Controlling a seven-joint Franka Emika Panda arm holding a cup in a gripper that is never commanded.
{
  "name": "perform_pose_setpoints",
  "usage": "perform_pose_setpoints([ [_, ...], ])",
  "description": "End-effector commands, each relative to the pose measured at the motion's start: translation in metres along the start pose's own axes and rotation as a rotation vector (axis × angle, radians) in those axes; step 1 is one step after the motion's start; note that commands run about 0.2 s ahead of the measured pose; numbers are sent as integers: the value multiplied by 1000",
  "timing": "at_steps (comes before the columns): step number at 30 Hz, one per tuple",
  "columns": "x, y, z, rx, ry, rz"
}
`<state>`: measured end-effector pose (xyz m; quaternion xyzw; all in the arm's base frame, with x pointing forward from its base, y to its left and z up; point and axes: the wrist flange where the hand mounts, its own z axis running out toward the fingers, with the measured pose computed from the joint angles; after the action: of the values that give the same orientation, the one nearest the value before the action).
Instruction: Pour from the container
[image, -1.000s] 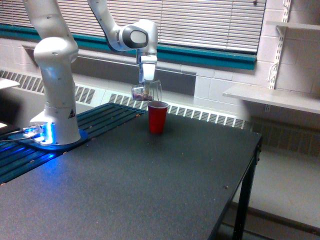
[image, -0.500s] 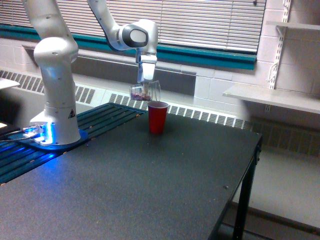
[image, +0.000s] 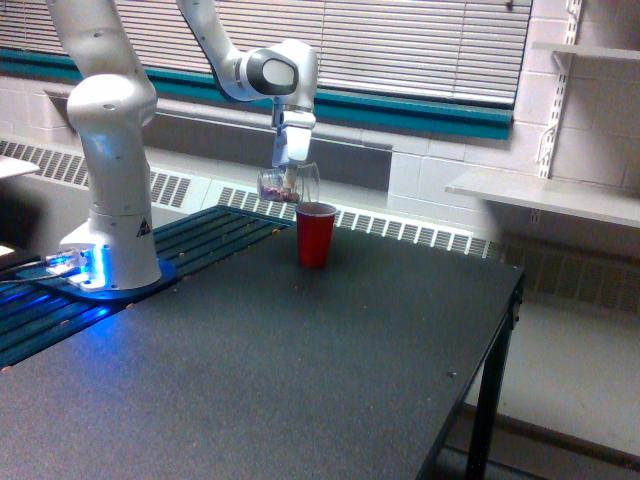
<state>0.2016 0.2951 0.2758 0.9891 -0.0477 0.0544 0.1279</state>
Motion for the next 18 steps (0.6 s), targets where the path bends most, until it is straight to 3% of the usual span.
perform_pose_setpoints([
  [1,5,-2,-1,-15,-2,-26],
  [18,4,-8,5,-39,-30,-59],
])
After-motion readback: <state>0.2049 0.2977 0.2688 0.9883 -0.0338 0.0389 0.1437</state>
